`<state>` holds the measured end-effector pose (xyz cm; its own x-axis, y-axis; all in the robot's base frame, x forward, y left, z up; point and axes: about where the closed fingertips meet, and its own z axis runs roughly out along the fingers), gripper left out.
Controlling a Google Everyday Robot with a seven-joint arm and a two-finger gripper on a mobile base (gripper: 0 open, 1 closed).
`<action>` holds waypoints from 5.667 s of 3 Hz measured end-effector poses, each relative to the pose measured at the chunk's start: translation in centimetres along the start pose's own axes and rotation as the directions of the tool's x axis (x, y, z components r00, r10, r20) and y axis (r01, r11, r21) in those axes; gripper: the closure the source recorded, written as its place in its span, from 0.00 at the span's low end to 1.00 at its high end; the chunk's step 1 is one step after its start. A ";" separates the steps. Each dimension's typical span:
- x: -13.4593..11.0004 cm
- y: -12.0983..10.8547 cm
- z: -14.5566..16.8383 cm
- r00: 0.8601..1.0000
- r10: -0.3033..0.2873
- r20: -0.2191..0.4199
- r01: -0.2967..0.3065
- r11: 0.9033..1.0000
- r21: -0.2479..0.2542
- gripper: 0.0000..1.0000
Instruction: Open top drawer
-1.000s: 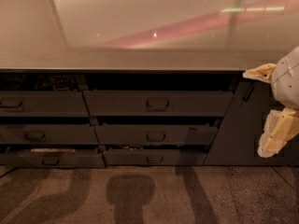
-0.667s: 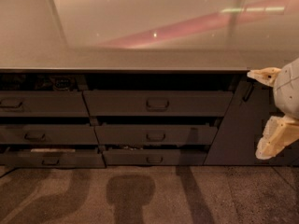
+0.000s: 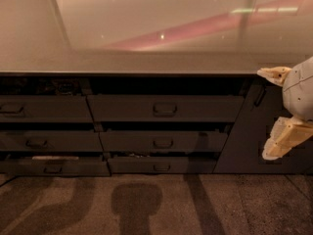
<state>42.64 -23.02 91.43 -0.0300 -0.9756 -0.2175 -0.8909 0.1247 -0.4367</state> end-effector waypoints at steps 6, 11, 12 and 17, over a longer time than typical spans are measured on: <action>1.1 -1.0 16.5 0.994 0.100 0.051 -0.086 0.970 -0.227 0.00; 3.8 7.4 16.9 1.000 -0.027 0.005 0.028 0.995 -0.091 0.00; 4.8 6.3 17.6 1.000 0.010 -0.002 -0.010 0.995 -0.099 0.00; 8.9 -3.3 22.0 0.987 0.134 -0.089 -0.147 0.977 -0.155 0.00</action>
Offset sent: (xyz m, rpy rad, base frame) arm 0.0905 -0.0677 -0.1602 0.3506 0.2849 -0.0922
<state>55.30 -28.11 71.79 -0.1894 -0.9624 -0.1950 -0.9363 0.2368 -0.2592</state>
